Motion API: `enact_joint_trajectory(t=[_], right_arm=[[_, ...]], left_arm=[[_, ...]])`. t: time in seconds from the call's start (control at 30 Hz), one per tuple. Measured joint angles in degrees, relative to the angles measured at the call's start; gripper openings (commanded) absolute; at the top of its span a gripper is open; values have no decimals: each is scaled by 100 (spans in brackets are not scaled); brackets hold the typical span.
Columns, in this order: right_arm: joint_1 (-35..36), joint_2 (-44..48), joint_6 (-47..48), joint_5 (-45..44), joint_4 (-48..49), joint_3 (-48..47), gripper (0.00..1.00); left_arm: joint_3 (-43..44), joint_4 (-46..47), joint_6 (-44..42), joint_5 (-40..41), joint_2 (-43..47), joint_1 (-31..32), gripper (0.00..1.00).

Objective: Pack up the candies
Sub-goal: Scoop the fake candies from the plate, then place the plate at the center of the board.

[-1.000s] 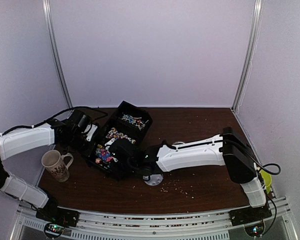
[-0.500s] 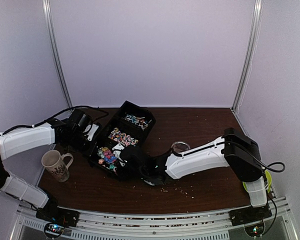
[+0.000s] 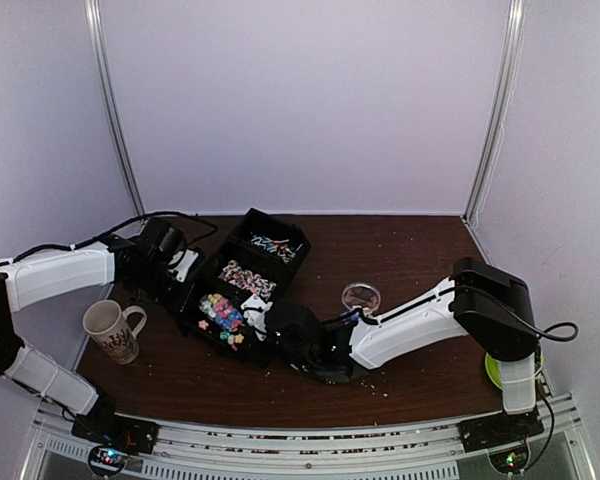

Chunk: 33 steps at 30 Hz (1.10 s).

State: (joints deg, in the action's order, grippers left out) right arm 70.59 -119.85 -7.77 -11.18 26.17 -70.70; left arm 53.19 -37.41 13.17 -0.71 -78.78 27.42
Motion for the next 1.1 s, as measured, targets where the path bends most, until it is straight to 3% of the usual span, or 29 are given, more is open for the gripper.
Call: enact_joint_trajectory(t=[0.53,1.1], right_arm=[[-66,656,74,68,496,946,0],[-201,848,662,363,216,990,0]], left_arm=[[188,-26,188,-496,-315,-96,0],[254,-181,186,-463,-514,-125,0]])
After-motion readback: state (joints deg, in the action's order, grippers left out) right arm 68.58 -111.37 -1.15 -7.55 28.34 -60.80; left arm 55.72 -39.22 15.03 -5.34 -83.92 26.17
